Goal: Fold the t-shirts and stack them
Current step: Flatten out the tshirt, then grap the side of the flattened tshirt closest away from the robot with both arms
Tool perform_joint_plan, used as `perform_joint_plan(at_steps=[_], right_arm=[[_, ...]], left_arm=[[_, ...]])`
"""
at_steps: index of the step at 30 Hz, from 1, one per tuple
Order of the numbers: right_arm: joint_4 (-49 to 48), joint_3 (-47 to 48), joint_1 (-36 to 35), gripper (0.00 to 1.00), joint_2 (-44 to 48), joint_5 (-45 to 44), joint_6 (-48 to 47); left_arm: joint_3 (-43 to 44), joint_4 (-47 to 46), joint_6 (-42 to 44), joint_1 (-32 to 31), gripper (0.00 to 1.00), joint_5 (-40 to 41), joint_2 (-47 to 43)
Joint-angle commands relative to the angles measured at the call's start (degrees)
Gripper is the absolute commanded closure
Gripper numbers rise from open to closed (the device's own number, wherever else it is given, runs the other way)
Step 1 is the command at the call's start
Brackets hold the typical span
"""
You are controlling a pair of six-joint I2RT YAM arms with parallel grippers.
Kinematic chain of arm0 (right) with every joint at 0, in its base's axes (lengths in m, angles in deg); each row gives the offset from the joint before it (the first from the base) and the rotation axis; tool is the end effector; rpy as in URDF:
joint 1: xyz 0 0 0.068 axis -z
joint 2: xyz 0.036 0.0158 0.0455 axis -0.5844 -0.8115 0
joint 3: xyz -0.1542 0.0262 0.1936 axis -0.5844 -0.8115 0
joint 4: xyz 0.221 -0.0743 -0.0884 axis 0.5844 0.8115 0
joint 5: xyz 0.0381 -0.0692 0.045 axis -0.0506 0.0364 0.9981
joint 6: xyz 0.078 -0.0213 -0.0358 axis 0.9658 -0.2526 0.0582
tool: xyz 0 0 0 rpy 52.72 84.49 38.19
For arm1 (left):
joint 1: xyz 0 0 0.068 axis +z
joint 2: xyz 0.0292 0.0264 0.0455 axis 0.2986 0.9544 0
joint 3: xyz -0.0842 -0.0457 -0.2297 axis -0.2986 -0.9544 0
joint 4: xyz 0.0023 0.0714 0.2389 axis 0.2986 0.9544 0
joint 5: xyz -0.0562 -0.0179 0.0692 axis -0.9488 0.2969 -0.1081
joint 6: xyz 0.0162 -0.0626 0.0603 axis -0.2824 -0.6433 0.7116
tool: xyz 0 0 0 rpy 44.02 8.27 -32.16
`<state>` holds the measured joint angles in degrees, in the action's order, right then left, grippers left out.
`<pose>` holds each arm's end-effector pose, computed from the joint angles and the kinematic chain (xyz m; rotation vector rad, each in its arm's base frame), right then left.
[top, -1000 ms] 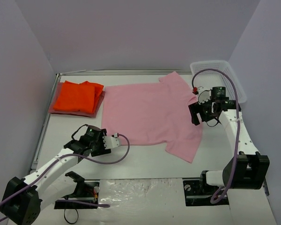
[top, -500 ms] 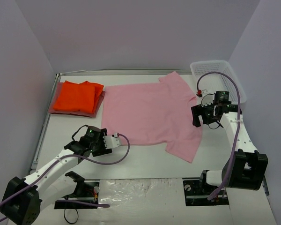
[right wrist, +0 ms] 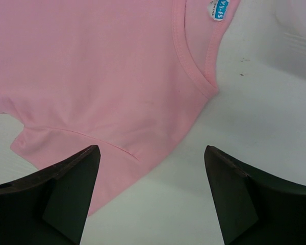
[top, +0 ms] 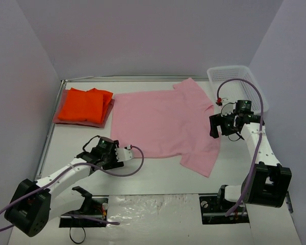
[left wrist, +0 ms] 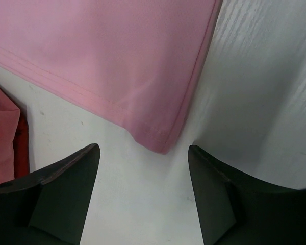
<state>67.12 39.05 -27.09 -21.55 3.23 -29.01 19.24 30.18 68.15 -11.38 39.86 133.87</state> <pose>0.3021 -0.0133 0.2230 -0.4890 2.2435 0.2188 0.1958 -0.1142 0.1243 1.5193 1.8792 0.0565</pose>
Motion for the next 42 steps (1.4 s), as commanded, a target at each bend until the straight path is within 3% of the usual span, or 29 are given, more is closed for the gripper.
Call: perform_joint_plan(at_steps=[1,7,9,10,11,14,15,18,22,26,31,35,42], right_arm=[[0.1,0.0,0.5,0.20,0.8,1.4,0.7],[0.0,0.0,0.7,0.20,0.8,1.4,0.7],[0.1,0.0,0.8,0.20,0.8,1.5,0.7],[0.1,0.0,0.8,0.20,0.9,1.5,0.7],[0.1,-0.1,0.8,0.20,1.0,1.5,0.7],[0.1,-0.1,0.8,0.20,1.0,1.6,0.7],[0.2,-0.1,0.8,0.20,1.2,1.8,0.7],[0.5,0.2,0.7,0.19,2.5,2.6,-0.3],[6.6,3.6,0.1,0.18,2.2,2.8,-9.7],[23.0,9.7,-1.2,0.18,-0.3,3.0,-22.7],[37.5,13.9,-5.9,0.23,-4.1,-0.4,-32.4],[40.3,10.4,-14.1,0.32,-4.6,-9.1,-32.4],[36.5,8.1,-25.2,0.46,-8.7,-14.2,-27.7]], left_arm=[[-0.2,-3.4,0.7,-0.7,0.31,1.8,1.8],[0.3,-5.0,0.9,-1.5,0.32,3.1,4.5],[0.8,-4.5,0.8,-1.8,0.39,3.1,5.6],[0.9,-4.1,0.7,-1.8,0.43,3.0,5.8],[1.1,-3.9,0.3,-2.0,0.61,2.9,5.8],[1.6,-2.4,-0.1,-2.1,0.88,2.1,4.9],[1.9,-2.1,-0.2,-2.0,0.92,1.8,4.7],[3.1,0.7,-0.8,-2.1,0.93,0.8,3.7],[6.4,4.0,-2.0,-2.1,0.96,-1.9,3.3],[10.9,6.9,-4.8,-2.0,0.98,-4.4,7.2],[15.4,8.1,-5.7,-1.0,0.98,-6.4,13.0],[19.6,11.0,-5.3,5.3,0.98,-13.8,18.1],[35.9,18.0,-7.7,15.0,0.98,-24.4,30.5]])
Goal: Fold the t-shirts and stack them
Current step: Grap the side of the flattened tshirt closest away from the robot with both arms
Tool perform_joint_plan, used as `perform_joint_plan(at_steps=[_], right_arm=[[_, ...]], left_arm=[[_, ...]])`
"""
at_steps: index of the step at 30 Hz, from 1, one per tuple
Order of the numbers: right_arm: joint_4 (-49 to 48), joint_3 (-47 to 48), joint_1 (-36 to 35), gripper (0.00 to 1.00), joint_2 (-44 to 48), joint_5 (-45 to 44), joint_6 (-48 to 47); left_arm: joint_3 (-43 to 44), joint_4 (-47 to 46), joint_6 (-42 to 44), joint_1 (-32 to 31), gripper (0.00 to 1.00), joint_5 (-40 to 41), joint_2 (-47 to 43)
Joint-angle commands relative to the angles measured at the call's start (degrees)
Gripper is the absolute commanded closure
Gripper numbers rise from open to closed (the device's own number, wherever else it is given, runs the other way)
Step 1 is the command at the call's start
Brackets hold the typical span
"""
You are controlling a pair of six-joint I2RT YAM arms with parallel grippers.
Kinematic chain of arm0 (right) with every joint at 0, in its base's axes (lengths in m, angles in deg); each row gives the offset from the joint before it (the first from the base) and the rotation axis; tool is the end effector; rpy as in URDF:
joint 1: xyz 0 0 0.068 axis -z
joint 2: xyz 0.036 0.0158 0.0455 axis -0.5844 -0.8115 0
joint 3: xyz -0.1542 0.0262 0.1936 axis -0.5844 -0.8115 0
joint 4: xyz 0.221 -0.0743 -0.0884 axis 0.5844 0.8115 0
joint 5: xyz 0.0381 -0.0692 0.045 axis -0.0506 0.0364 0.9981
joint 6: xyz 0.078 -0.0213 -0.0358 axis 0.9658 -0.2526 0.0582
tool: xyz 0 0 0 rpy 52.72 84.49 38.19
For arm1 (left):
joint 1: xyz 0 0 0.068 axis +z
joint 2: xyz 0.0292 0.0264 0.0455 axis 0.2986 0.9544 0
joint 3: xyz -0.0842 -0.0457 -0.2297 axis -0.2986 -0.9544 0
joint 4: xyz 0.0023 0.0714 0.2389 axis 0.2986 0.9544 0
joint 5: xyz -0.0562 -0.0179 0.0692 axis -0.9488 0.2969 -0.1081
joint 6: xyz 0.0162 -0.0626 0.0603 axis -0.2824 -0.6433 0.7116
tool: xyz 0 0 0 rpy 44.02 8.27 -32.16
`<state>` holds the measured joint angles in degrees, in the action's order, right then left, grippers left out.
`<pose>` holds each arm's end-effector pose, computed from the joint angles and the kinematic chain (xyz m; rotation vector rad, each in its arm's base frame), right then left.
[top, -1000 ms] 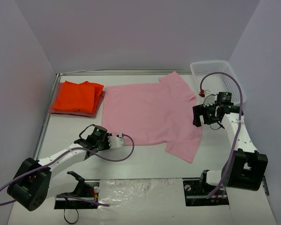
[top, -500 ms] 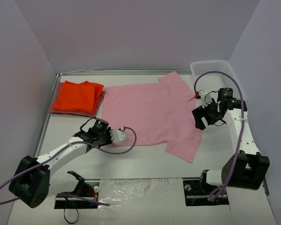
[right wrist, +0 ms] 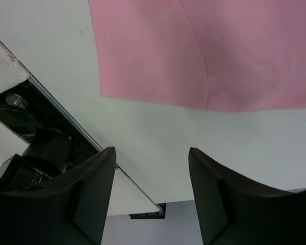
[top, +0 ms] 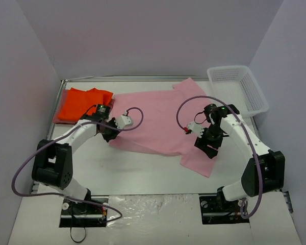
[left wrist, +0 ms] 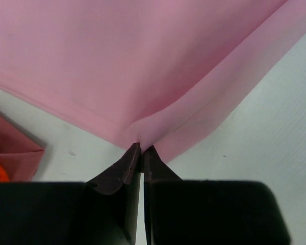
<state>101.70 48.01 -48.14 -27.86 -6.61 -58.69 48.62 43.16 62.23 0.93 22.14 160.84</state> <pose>0.2470 0.0743 0.1972 -1.5711 2.3770 0.2346 0.2902 -0.1164 0.1537 1.3397 2.1362 -0.3300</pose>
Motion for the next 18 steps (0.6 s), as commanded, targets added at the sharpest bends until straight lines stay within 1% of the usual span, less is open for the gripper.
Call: perform_joint_plan(at_steps=[1,2,4,5,6,12,13,16,18], right_arm=[[1.1,-1.1,-5.2,0.46,-2.4,-4.9,2.8],[0.4,-1.6,-5.9,0.51,-3.2,-5.1,3.2],[-0.6,-2.8,-7.7,0.58,-4.3,-4.1,3.7],[-0.9,-3.1,-8.4,0.63,-5.4,-3.7,4.0],[-0.9,-3.8,-9.2,0.65,-6.2,-3.1,4.1],[-4.1,-5.4,-18.5,0.73,-9.8,-4.9,8.8],[-4.4,-5.5,-20.8,0.74,-11.1,-5.3,9.3],[-4.8,-5.9,-23.6,0.75,-13.4,-6.4,11.4],[-4.8,-6.1,-25.7,0.73,-13.7,-6.8,12.5]], left_arm=[[7.9,5.1,-2.0,3.3,0.98,-7.3,5.0],[9.2,5.9,-2.3,3.8,0.98,-7.7,6.4],[12.7,7.0,-2.7,4.8,0.98,-8.9,10.6],[13.6,7.6,-2.8,5.1,0.98,-9.3,11.7],[14.4,8.0,-2.9,5.5,0.98,-9.8,12.9],[21.3,9.4,-4.1,8.2,0.98,-13.5,20.7],[22.7,9.8,-4.2,9.1,0.98,-13.9,21.3],[24.7,9.6,-5.0,11.1,0.98,-14.7,23.1],[25.3,9.3,-5.3,12.0,0.98,-15.0,23.7]])
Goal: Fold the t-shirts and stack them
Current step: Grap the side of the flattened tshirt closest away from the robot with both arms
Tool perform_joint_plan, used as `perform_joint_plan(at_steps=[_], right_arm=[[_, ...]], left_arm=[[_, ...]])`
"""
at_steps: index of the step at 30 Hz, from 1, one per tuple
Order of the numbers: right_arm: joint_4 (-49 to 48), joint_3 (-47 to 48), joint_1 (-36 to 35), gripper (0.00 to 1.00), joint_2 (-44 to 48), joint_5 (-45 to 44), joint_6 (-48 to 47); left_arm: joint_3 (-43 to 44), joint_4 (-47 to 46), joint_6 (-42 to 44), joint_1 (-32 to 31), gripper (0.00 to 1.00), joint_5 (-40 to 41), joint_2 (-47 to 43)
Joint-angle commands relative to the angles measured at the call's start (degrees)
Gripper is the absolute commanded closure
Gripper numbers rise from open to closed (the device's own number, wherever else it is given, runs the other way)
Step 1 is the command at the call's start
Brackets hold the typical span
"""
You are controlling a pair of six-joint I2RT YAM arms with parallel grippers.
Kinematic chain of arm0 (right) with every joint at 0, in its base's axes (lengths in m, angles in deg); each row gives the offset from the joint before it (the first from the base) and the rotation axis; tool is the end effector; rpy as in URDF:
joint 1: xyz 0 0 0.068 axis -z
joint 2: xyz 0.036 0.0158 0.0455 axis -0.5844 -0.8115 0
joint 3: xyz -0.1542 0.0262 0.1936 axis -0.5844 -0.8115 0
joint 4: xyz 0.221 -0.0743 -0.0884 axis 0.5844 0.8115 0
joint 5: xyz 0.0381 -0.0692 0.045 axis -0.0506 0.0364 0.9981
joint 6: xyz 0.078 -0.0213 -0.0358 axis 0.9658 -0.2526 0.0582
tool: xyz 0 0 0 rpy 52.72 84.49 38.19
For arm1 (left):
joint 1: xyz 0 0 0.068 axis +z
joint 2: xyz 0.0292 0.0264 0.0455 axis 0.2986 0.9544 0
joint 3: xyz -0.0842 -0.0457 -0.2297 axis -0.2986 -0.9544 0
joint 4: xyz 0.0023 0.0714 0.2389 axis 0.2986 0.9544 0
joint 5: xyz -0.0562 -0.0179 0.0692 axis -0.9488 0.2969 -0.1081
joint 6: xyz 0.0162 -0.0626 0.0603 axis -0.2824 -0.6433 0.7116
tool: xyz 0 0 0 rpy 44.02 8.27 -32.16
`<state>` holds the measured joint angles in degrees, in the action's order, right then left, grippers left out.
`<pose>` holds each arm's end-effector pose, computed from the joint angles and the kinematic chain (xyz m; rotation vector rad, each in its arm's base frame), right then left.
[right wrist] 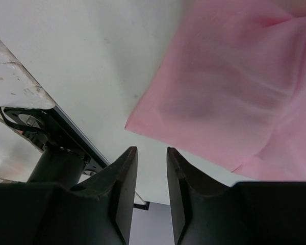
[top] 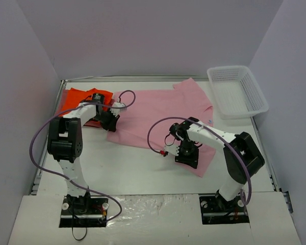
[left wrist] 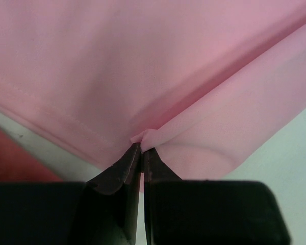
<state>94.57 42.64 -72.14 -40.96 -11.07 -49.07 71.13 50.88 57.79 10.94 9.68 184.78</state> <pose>0.2076 0.1699 0.1185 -1.9939 2.3832 0.2700 0.3760 -0.0872 0.1297 1.0885 2.3138 -0.6375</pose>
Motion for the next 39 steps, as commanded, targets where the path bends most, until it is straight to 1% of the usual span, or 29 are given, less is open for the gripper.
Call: perform_joint_plan(at_steps=[1,4,6,8,10,12,16,19,22,25,27,31,39], right_arm=[[2.3,-0.8,-2.2,0.73,-1.1,-2.6,3.1],[2.3,-1.1,-4.0,0.70,-1.6,-3.0,4.5],[1.9,-1.4,-4.9,0.65,-1.9,-3.9,5.6],[1.8,-1.9,-5.5,0.64,-2.2,-4.0,6.3],[1.4,-2.3,-7.9,0.64,-2.4,-3.8,7.7],[1.3,-2.5,-8.8,0.64,-2.6,-3.7,8.1],[0.8,-3.1,-15.0,0.66,-4.0,-2.7,10.3],[0.5,-3.5,-16.6,0.67,-4.8,-2.2,10.8],[-0.1,-4.3,-17.6,0.67,-5.7,-2.0,11.2],[-1.4,-5.5,-17.9,0.66,-6.4,-2.4,11.8],[-2.3,-5.8,-18.3,0.61,-6.9,-2.9,12.5],[-3.1,-5.3,-18.7,0.57,-6.5,-5.1,13.8],[-3.8,-5.3,-20.5,0.57,-9.4,-7.4,15.9]], left_arm=[[3.2,1.4,-1.0,2.7,0.98,-2.7,-0.1],[4.4,0.9,-1.4,3.5,0.98,-2.9,0.5],[5.3,0.9,-1.7,3.9,0.98,-3.2,0.8],[5.7,0.9,-2.1,4.2,0.98,-3.4,1.0],[5.9,0.7,-2.4,4.2,0.98,-3.6,1.3],[5.7,0.3,-2.6,4.3,0.98,-4.0,1.5],[4.7,-0.3,-2.7,4.3,0.98,-4.0,1.3],[4.2,-0.4,-2.6,4.3,0.98,-3.7,1.3],[3.8,-0.7,-2.6,4.6,0.98,-3.8,1.0],[3.7,-0.7,-2.4,4.7,0.98,-3.8,1.0],[3.6,-0.8,-2.4,4.7,0.98,-4.0,0.8],[3.5,-0.7,-2.3,4.8,0.98,-4.2,0.7],[2.1,-0.8,-1.9,4.8,0.98,-4.9,0.0]])
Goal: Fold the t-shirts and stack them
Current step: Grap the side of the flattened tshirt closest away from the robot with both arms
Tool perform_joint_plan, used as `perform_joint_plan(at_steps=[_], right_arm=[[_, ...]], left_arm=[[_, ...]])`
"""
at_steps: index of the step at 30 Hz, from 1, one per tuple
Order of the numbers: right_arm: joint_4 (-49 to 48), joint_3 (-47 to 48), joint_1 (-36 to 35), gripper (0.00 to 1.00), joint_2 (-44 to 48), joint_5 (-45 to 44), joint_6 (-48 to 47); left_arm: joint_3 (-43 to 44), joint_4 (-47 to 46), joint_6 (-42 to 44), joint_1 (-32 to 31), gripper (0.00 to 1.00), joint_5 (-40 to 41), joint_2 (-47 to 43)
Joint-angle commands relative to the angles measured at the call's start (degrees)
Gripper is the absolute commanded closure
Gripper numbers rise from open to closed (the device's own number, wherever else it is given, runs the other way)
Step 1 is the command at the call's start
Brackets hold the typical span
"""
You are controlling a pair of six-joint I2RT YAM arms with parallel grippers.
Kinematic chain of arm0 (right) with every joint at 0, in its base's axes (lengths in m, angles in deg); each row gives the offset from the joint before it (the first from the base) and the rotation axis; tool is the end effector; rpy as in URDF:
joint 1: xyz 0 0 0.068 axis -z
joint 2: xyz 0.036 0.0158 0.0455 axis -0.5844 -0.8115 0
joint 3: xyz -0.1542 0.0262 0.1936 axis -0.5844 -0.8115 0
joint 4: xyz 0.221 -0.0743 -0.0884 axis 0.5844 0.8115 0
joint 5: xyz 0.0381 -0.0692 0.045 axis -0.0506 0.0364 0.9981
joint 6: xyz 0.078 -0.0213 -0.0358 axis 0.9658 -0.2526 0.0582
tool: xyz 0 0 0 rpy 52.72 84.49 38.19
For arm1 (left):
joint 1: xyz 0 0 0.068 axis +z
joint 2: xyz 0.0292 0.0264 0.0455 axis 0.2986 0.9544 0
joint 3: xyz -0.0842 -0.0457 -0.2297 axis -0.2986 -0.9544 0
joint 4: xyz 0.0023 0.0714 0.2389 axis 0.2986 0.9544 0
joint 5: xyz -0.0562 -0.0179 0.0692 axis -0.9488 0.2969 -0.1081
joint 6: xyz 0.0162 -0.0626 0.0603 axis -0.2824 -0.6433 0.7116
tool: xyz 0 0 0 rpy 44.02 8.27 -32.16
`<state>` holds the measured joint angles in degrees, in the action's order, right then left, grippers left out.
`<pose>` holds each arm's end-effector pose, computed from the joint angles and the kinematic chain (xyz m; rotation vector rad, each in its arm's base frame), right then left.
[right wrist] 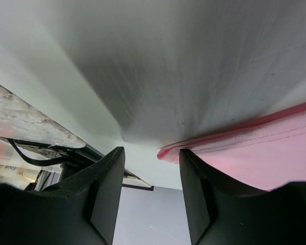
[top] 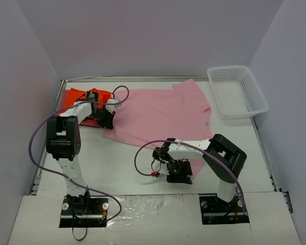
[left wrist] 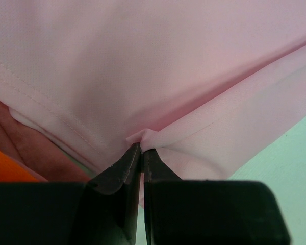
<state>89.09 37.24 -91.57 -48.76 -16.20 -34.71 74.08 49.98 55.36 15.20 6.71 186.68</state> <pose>0.1377 0.2146 0.0644 2.0190 -2.2209 -0.0813 0.3934 -0.0628 0.1349 0.9562 2.3078 -0.6678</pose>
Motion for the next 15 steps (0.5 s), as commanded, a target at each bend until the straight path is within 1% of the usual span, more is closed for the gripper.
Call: perform_joint_plan(at_steps=[1,4,5,7,9,10,12,13,15], right_arm=[[1.6,0.1,-1.2,0.57,-2.0,-2.6,1.8],[0.8,0.3,-1.7,0.62,-3.2,-3.5,2.8],[0.6,0.4,-1.9,0.68,-3.5,-3.7,3.1],[0.2,0.5,-2.4,0.70,-3.8,-3.8,3.5],[0.1,0.6,-2.7,0.76,-4.2,-3.5,3.8],[0.2,0.6,-2.8,0.81,-4.2,-3.5,4.0],[0.2,0.7,-2.8,0.87,-4.2,-3.5,4.1],[0.1,0.7,-2.9,0.88,-4.2,-3.7,4.1],[0.0,0.7,-2.9,0.97,-4.1,-3.7,4.2]], left_arm=[[-1.0,0.1,0.6,0.5,0.98,-2.1,-2.0],[-1.7,-0.1,0.6,0.5,0.98,-2.2,-2.5],[-1.9,-0.1,0.8,0.5,0.98,-2.4,-2.7],[-2.5,-0.1,0.9,0.5,0.98,-2.5,-3.0],[-2.7,-0.3,1.2,0.5,0.98,-2.5,-3.2],[-2.9,-0.3,1.2,0.5,0.98,-2.6,-3.3],[-2.9,-0.2,1.3,0.5,0.98,-2.8,-3.5],[-2.9,-0.1,1.3,0.5,0.98,-2.8,-3.6],[-3.0,-0.2,1.3,0.5,0.98,-3.1,-3.8]])
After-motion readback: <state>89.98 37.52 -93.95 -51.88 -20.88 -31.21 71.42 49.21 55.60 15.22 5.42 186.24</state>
